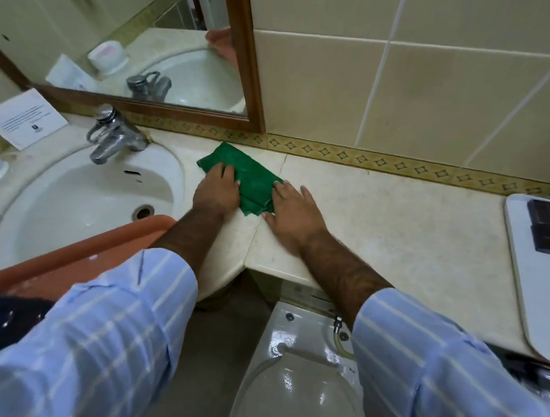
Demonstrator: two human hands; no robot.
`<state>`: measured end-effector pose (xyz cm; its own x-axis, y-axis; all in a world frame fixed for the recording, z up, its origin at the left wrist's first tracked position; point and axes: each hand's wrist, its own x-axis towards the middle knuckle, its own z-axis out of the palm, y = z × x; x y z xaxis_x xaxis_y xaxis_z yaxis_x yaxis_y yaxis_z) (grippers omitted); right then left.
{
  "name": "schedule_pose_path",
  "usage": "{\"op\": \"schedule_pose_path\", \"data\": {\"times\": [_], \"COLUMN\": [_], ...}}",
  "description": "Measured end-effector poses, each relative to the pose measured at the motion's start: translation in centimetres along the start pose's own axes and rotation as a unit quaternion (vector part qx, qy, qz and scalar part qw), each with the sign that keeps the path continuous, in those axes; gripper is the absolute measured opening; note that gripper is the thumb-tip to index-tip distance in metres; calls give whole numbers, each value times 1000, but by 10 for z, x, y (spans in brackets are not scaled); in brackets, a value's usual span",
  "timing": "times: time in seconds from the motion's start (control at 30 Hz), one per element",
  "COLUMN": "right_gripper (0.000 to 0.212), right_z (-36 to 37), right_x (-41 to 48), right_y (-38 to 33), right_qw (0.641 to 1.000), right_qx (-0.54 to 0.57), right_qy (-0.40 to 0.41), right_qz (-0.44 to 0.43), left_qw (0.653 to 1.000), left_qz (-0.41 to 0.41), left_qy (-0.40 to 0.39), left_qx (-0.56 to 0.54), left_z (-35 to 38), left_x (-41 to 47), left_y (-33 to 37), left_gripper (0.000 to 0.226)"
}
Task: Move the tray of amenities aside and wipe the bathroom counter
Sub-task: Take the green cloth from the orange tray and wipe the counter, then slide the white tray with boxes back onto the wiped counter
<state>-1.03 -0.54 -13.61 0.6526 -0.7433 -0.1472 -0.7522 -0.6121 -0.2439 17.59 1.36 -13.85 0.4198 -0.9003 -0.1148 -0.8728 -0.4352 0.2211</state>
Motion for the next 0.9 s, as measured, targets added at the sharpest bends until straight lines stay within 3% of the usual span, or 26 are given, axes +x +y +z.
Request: {"op": "schedule_pose_path", "data": {"times": [0.07, 0.17, 0.27, 0.33, 0.5, 0.63, 0.77, 0.9], "right_gripper": [72, 79, 87, 90, 92, 92, 83, 57], "right_z": [-2, -15, -27, -35, -46, -49, -44, -34], "right_x": [-5, -22, -57, -91, -202, -290, -354, -390], "right_y": [2, 18, 49, 81, 171, 220, 242, 254], "right_qw": [1000, 999, 995, 983, 925, 873, 834, 782], "right_qx": [-8, -13, 27, 57, 82, 59, 55, 119], "right_qy": [-26, -50, -42, -10, 76, 136, 171, 173], "right_qz": [-12, 1, 92, 173, 364, 464, 522, 587], "left_qw": [1000, 992, 991, 995, 958, 921, 903, 924], "left_qz": [0, -35, -33, 43, 266, 374, 413, 354], "left_qy": [-8, -85, -94, -67, -105, -106, -108, -141], "left_qx": [29, 82, 84, 52, 4, 30, 43, -15], "left_z": [0, -19, -29, -24, 14, 46, 73, 92], "left_x": [2, 15, 15, 0, -52, -84, -101, -103], "left_y": [0, 10, 36, 74, 210, 315, 395, 437], "left_gripper": [47, 50, 56, 68, 88, 88, 80, 70]}}
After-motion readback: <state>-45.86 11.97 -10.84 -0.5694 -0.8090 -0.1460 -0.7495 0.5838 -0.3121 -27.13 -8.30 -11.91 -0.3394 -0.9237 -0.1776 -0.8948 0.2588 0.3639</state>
